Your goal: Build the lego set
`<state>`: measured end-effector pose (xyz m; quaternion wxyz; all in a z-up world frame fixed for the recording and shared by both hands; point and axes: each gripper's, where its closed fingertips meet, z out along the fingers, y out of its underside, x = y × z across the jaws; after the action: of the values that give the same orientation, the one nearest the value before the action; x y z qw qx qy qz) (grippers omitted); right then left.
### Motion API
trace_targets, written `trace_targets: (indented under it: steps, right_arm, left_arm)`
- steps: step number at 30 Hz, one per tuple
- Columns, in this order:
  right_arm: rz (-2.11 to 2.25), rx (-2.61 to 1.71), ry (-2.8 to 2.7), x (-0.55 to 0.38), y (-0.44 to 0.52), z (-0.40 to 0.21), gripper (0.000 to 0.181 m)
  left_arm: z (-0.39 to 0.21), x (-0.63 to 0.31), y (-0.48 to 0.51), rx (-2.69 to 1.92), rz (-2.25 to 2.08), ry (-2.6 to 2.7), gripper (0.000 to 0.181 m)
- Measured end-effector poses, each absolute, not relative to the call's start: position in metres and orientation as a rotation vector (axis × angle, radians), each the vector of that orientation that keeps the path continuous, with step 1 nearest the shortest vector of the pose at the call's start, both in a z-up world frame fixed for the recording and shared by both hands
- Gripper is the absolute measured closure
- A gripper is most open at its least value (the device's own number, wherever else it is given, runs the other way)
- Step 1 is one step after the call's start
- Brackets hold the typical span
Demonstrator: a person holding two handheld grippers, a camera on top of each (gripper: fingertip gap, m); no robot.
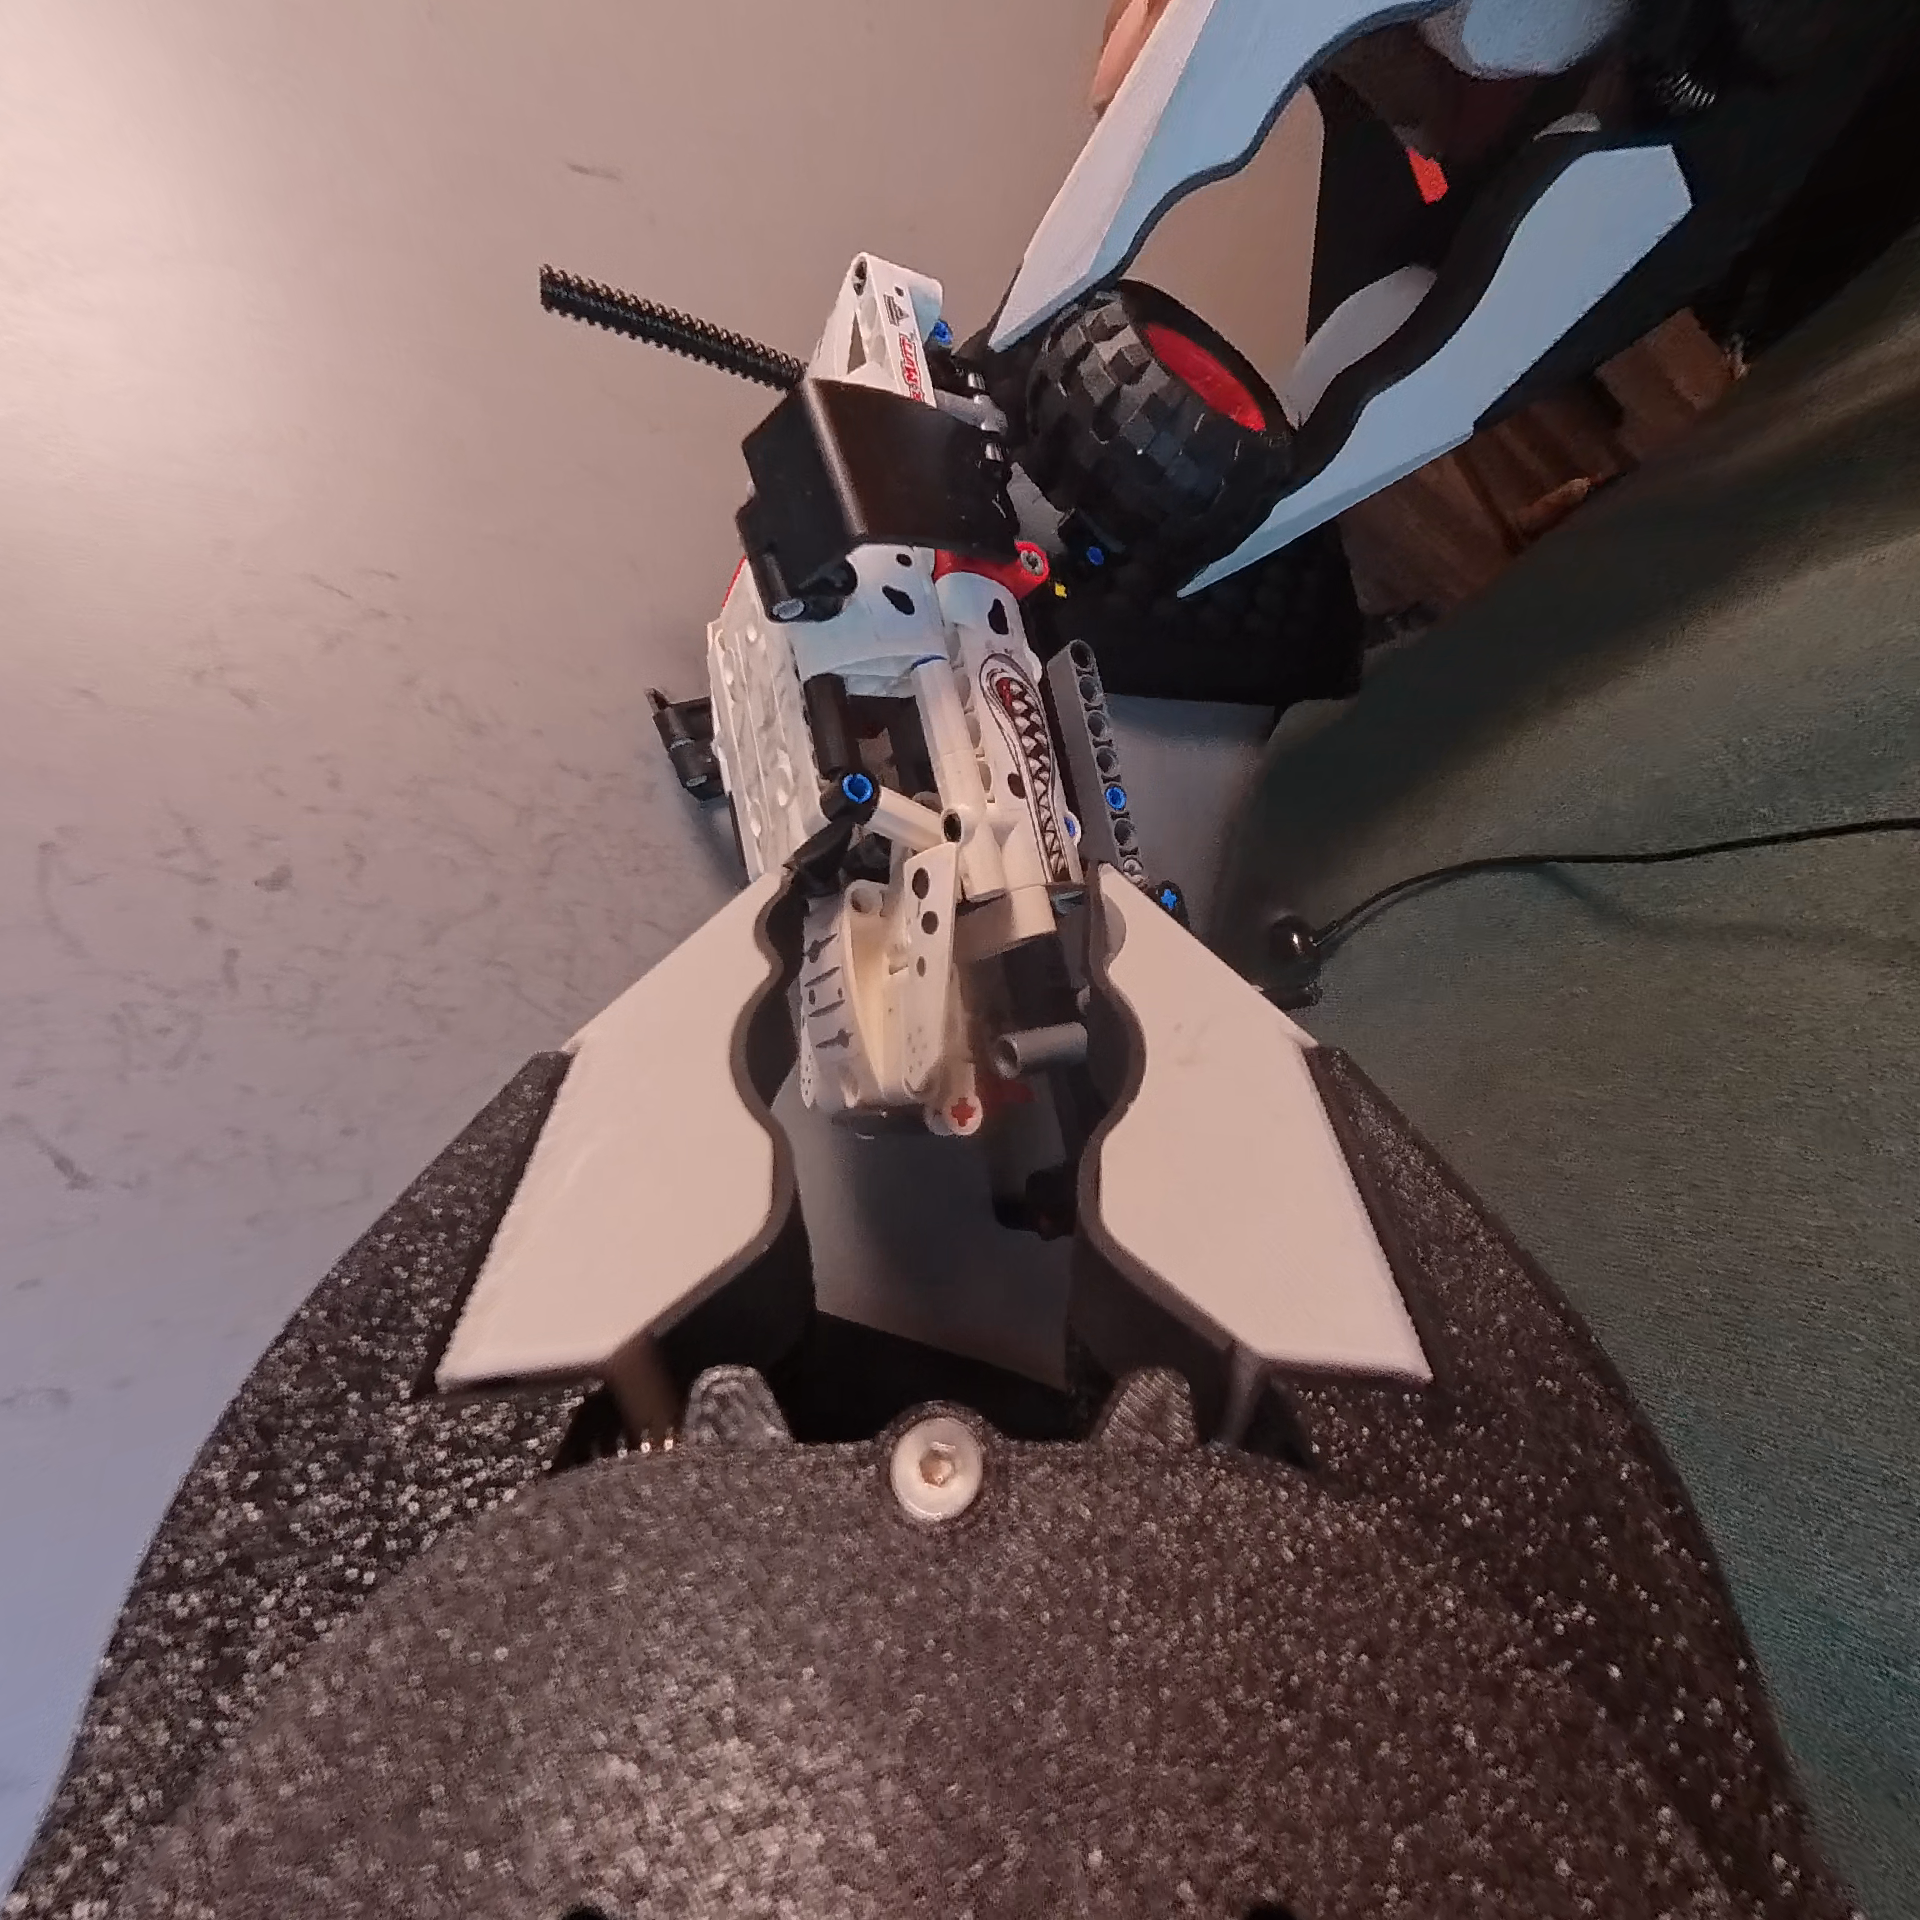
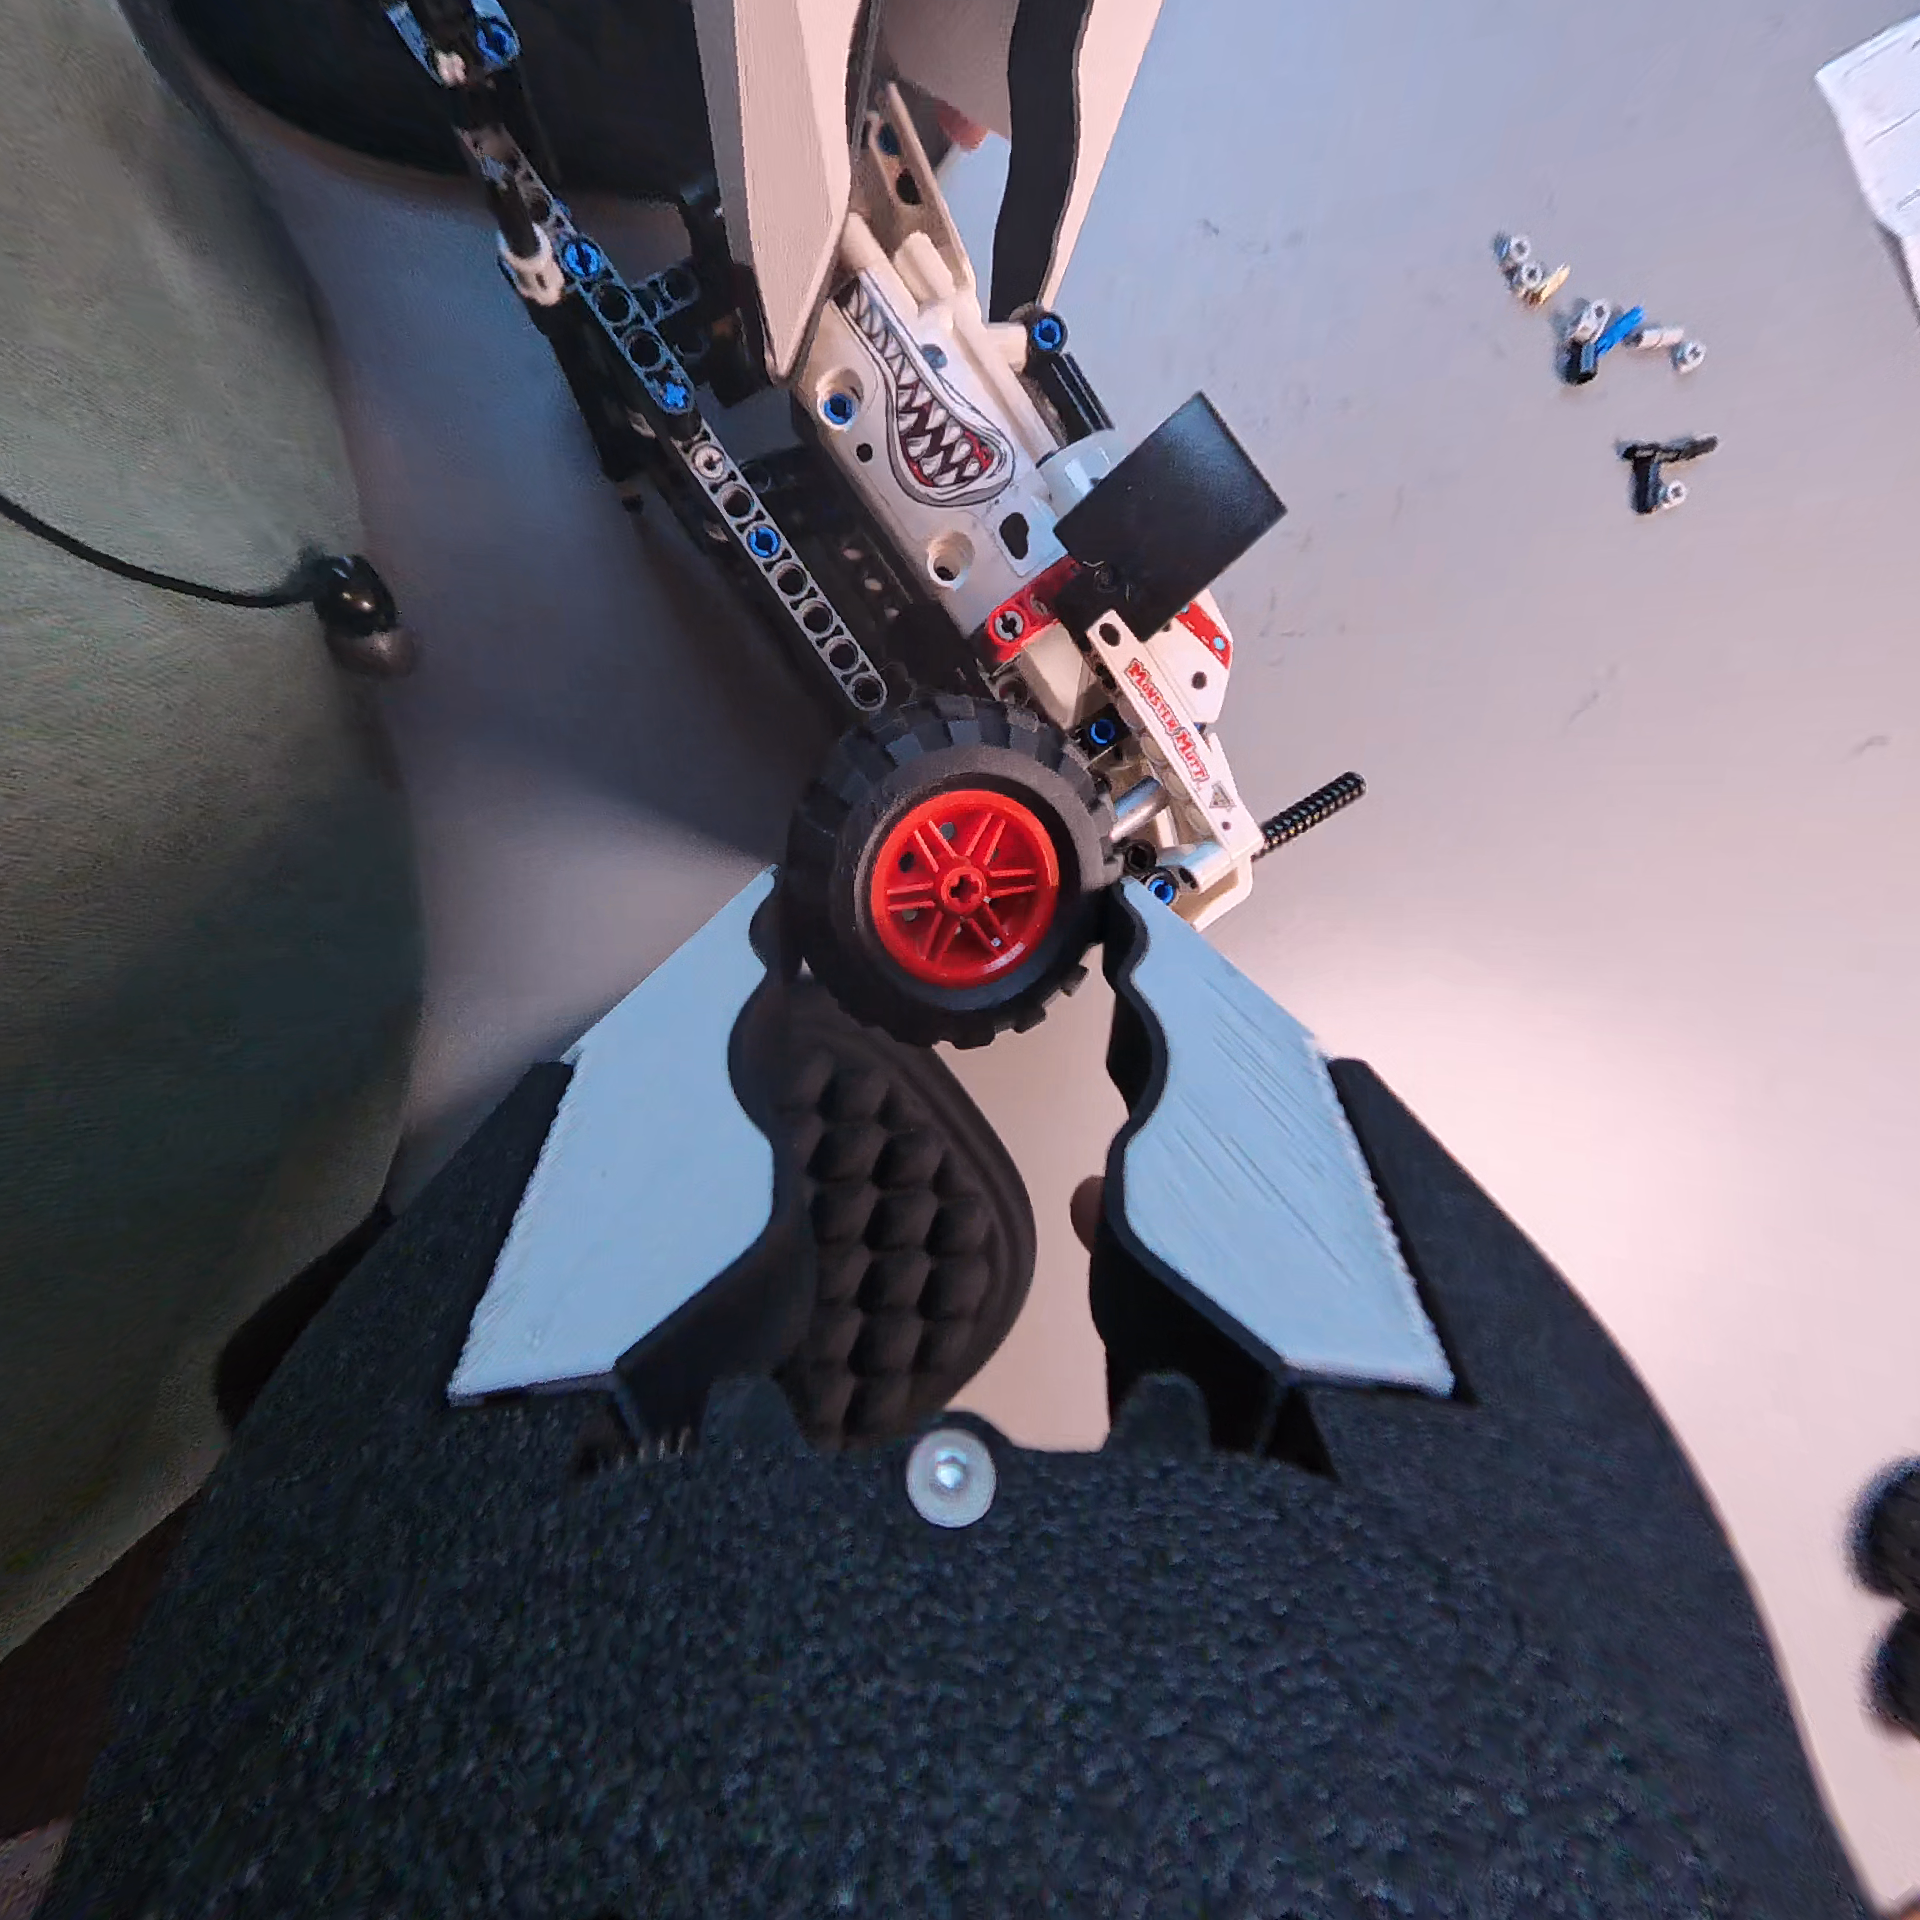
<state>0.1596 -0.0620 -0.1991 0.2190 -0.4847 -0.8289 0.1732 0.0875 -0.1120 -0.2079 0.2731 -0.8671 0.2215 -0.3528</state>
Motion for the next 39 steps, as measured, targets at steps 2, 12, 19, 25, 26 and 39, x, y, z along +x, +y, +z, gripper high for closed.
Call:
trace_targets:
  steps: [2, 12, 19, 25, 26, 39]
  right_arm:
    - [0.354, -1.329, -2.331, 0.159, -0.06, -0.2, 0.123]
    - [0.206, -1.332, -2.274, 0.153, -0.063, -0.199, 0.122]
    - [0.258, -1.338, -2.225, 0.148, -0.064, -0.199, 0.121]
    - [0.375, -1.328, -2.154, 0.144, -0.066, -0.197, 0.119]
    - [0.439, -1.337, -2.125, 0.142, -0.068, -0.194, 0.118]
    - [0.532, -1.312, -2.101, 0.143, -0.069, -0.184, 0.123]
  left_arm:
    - [-0.208, 0.087, -0.11, -2.319, -0.937, 0.581, 0.13]
    - [-0.158, 0.08, -0.092, -2.121, -0.8, 0.764, 0.127]
    - [-0.17, 0.145, -0.078, -2.046, -0.702, 1.163, 0.136]
    - [-0.177, 0.145, -0.078, -2.022, -0.627, 1.22, 0.136]
    - [-0.179, 0.144, -0.078, -2.017, -0.585, 1.243, 0.137]
    - [-0.18, 0.145, -0.076, -2.011, -0.543, 1.295, 0.137]
